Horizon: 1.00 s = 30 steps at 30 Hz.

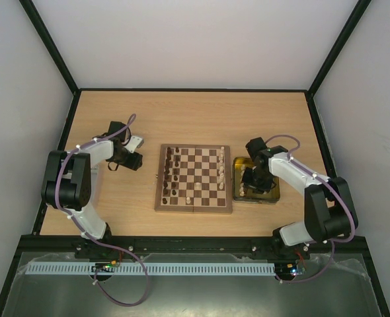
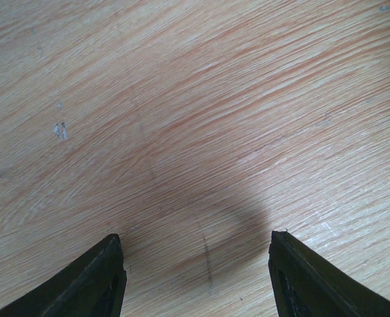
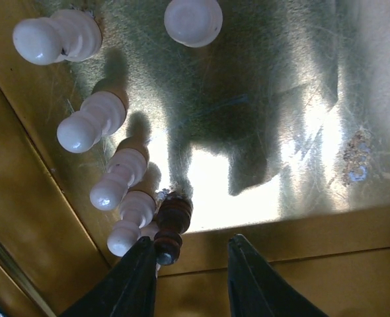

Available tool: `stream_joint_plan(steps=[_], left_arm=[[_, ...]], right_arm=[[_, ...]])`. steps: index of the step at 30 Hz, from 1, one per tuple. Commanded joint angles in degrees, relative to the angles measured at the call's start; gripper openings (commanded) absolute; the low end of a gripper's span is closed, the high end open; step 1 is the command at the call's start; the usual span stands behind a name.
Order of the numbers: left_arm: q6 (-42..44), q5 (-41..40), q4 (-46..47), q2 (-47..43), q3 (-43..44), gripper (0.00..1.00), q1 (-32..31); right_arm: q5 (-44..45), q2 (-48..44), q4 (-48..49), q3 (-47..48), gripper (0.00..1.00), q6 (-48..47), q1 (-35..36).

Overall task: Set up the chess pieces on the board
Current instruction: Pick up the chess piece from the storage box.

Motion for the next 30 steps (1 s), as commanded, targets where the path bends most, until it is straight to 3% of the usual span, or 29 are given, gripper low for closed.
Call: stream_joint_plan(steps=[1,17,30], left_arm=[[0.3,-0.4,-0.8,1.0,0.4,0.61,-0.2],[0.4,-0.4,-0.7,1.2,0.3,0.61,-0.2],[0.5,-0.3,-0.5,1.5,0.2,0.61,-0.2]], right_arm=[[0.1,0.8,0.2,0.9,0.29,-0.5,0.4],[-0.9,2.7,1.9,-0.7,0.28,-0.6,1.5],[2.3,2.4,-0.1,1.2,0.03,-0.6,1.5]])
